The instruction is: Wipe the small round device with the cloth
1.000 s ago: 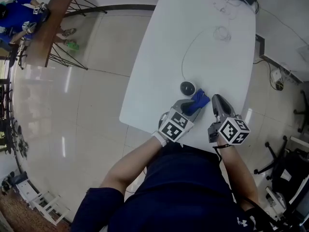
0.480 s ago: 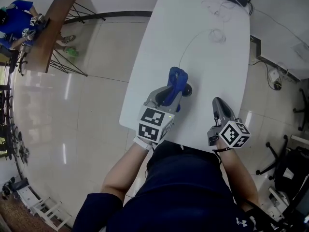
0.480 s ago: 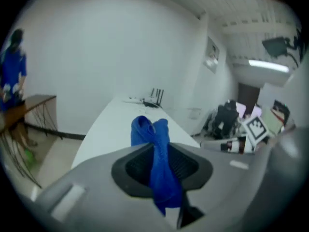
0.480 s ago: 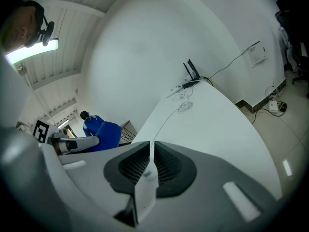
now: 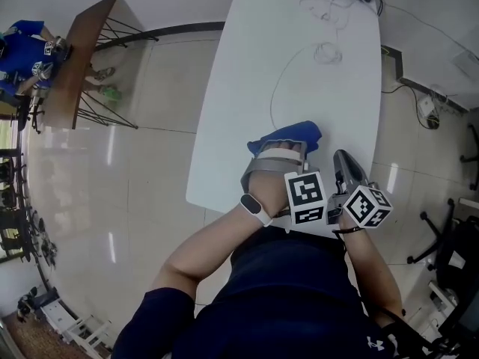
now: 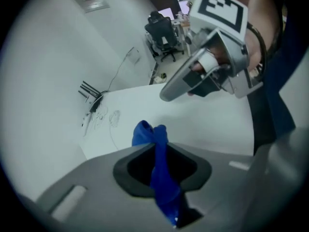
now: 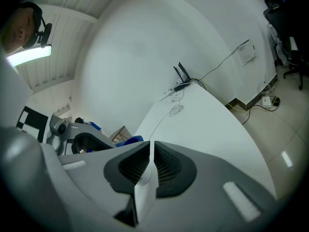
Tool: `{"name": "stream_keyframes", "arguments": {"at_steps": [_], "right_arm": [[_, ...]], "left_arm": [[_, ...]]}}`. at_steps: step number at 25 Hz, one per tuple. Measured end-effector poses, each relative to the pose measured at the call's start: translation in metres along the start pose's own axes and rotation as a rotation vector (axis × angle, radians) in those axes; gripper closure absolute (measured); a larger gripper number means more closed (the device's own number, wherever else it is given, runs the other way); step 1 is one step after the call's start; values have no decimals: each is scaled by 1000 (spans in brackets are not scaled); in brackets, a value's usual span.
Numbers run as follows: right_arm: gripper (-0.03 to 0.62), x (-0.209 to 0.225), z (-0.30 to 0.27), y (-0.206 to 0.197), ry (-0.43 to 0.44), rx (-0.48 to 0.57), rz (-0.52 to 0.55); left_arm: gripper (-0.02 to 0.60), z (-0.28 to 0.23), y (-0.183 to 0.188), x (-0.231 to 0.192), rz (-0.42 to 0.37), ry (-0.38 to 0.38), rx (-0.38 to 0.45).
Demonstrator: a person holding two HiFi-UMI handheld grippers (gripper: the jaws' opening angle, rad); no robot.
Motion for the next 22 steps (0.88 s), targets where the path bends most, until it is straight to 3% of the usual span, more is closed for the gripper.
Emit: {"name": "stream_keyframes", "arguments": {"at_steps": [2,5,13,15,18,20,22], "right_arm": [[560,3,1,2,-8,7,-2],[560,7,3,2,0,7,-24],[559,-13,1,15,175,65,-34],[556,-21,-5,18,271,57,-37],[506,-36,-14,19,490,29,-106],[434,-48,-19,21,657,8,-165],[339,-60,-23,26,804,-22,-203]], "left_arm": [[511,-1,9,10,-26,16,-4],[514,9,14,11,78,27,44],[520,64,-24,-31,734,-75,392],[522,75,-42,-44,930,-113,518],[525,90,-67,-58,1232,-261,733],[526,97,-80,-64,1368,-377,875],[528,105,-88,-65,1452,-500,1012]]}}
Point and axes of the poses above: the fingertips, and each gripper's own axes: z backward along the fingers, x to its right, y out of its top, the point moved 8 cm from there along z, backward along the fingers, and after that the axes turned 11 degrees about y, right-handed, at the moved point
